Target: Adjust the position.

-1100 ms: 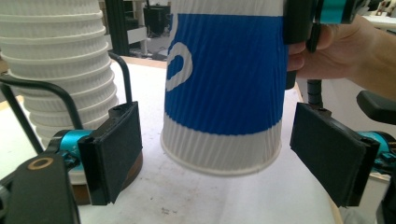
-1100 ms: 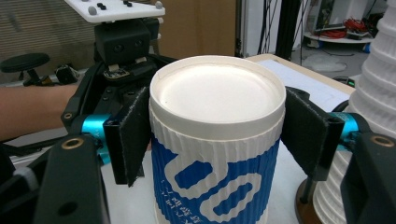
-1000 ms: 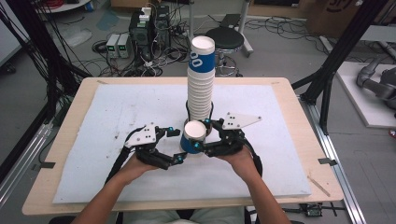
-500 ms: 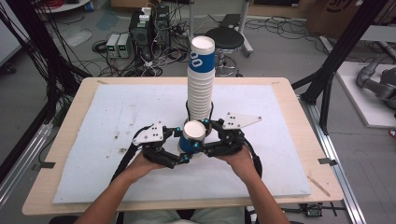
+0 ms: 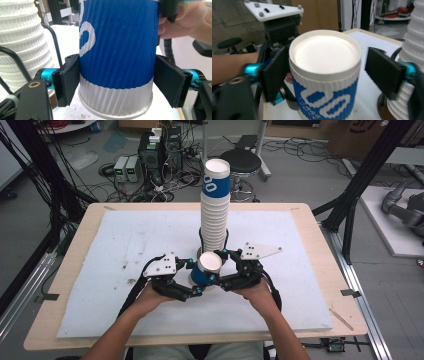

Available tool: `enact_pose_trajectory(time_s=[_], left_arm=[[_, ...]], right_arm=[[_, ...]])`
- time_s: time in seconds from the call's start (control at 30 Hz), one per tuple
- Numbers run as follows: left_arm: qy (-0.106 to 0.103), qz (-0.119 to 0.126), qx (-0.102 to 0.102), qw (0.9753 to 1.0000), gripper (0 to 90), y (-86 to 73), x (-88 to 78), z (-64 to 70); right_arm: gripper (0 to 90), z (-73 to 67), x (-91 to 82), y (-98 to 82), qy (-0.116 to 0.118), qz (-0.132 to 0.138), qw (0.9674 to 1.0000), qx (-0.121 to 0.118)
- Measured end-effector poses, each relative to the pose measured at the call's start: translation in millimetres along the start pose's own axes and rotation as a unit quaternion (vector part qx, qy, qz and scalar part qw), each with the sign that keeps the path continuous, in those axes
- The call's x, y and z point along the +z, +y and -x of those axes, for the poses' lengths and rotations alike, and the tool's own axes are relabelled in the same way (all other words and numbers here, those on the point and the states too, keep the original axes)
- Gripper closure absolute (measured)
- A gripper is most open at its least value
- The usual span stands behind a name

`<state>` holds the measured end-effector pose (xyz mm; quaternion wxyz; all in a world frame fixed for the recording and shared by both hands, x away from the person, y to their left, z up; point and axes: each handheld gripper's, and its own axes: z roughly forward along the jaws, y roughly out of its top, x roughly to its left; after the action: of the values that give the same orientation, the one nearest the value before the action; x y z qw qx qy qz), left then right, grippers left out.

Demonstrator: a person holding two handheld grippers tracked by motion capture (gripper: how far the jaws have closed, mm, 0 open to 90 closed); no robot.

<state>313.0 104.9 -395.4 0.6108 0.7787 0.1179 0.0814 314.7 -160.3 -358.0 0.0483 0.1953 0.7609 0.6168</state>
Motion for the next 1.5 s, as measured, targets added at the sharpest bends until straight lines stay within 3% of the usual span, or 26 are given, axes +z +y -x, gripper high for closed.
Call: enact_pose_trajectory(time_s=[0.1,0.27,0.5,0.7,0.93,1.1,1.5], left_arm=[[0.001,-0.003,0.0,1.0,24.6,1.5,-3.5,0.9],[0.001,-0.016,0.005,0.9999,24.7,5.0,-8.8,1.4],[-0.005,-0.048,0.02,0.9986,24.6,18.7,-16.4,-2.8],[-0.004,-0.077,0.023,0.9968,24.6,23.1,-19.0,-5.1],[-0.008,-0.103,0.029,0.9943,24.5,26.6,-20.6,-6.6],[-0.016,-0.128,0.043,0.9907,24.5,33.7,-21.2,-7.2],[-0.031,-0.183,0.06,0.9808,24.6,36.2,-9.0,-4.3]], right_arm=[[18.5,-1.5,-3.6,0.3,0.004,-0.014,0.9999,-0.003],[18.5,-2.6,-10.3,4.1,0.016,-0.012,0.9997,-0.012],[18.5,1.3,-15.3,24.9,0.023,-0.062,0.9959,-0.062],[18.5,0.3,-11.3,45.5,0.041,-0.106,0.9888,-0.097],[18.5,-0.4,-5.8,56.3,0.044,-0.135,0.9823,-0.122],[18.5,2.2,-4.2,58.1,0.042,-0.162,0.9773,-0.13],[18.5,-0.9,11.5,58.8,0.058,-0.223,0.9597,-0.161]])
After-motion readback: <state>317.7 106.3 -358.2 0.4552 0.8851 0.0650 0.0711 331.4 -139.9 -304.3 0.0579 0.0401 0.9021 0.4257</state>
